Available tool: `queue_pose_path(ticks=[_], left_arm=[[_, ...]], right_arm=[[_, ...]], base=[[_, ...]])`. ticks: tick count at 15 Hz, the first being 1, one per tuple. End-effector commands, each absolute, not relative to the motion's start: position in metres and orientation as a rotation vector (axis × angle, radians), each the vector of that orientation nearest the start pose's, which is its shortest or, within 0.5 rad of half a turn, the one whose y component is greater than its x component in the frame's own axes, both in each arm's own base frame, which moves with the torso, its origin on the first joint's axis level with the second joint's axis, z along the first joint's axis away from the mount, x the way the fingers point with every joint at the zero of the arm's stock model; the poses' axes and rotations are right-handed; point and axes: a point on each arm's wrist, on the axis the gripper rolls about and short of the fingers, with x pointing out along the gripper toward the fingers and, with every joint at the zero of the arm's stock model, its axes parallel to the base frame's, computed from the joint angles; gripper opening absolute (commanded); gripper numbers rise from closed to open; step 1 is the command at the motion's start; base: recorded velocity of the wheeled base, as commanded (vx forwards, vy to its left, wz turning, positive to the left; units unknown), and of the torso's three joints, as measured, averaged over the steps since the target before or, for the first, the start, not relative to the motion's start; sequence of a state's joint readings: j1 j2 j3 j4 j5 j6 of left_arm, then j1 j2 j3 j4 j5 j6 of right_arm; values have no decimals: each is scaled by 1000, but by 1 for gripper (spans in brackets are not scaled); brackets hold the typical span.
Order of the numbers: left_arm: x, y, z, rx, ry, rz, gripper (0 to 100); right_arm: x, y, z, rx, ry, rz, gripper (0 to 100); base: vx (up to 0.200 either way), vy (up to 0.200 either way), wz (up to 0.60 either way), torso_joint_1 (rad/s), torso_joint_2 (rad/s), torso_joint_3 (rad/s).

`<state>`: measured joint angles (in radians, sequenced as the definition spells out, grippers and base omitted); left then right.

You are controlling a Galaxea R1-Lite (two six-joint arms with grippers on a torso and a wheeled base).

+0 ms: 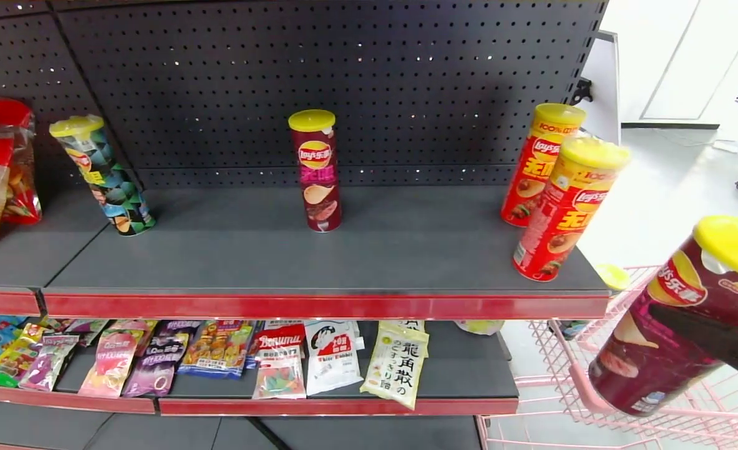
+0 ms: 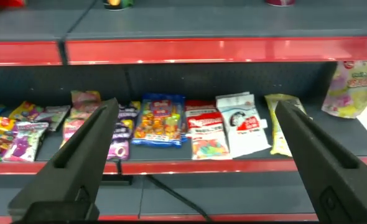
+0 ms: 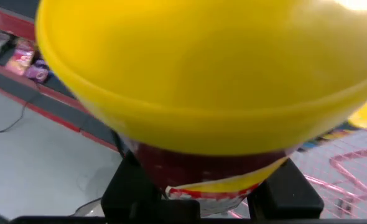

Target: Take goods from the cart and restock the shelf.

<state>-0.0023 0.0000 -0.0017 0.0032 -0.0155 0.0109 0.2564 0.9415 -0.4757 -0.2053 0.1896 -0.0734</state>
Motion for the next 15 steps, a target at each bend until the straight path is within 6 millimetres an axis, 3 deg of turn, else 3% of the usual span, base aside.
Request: queue_pose_path(ticks=[1,7,11,15], left_arm=[[-23,0,76,12,1,-17,100],[-23,0,76,12,1,-17,100],[-23,0,76,14,1,-17,100],[-23,0,76,14,1,-17,100]], right_arm=[[101,33,204,-65,233,566,0],[95,34,201,-69,227,602,0],[95,34,200,-69,229,603,0],[92,35,199,-71,228,623,0]], base=[[0,200,0,2,2,2],[0,200,0,2,2,0],[0,0,0,0,0,0],[200,0,0,-6,0,2]])
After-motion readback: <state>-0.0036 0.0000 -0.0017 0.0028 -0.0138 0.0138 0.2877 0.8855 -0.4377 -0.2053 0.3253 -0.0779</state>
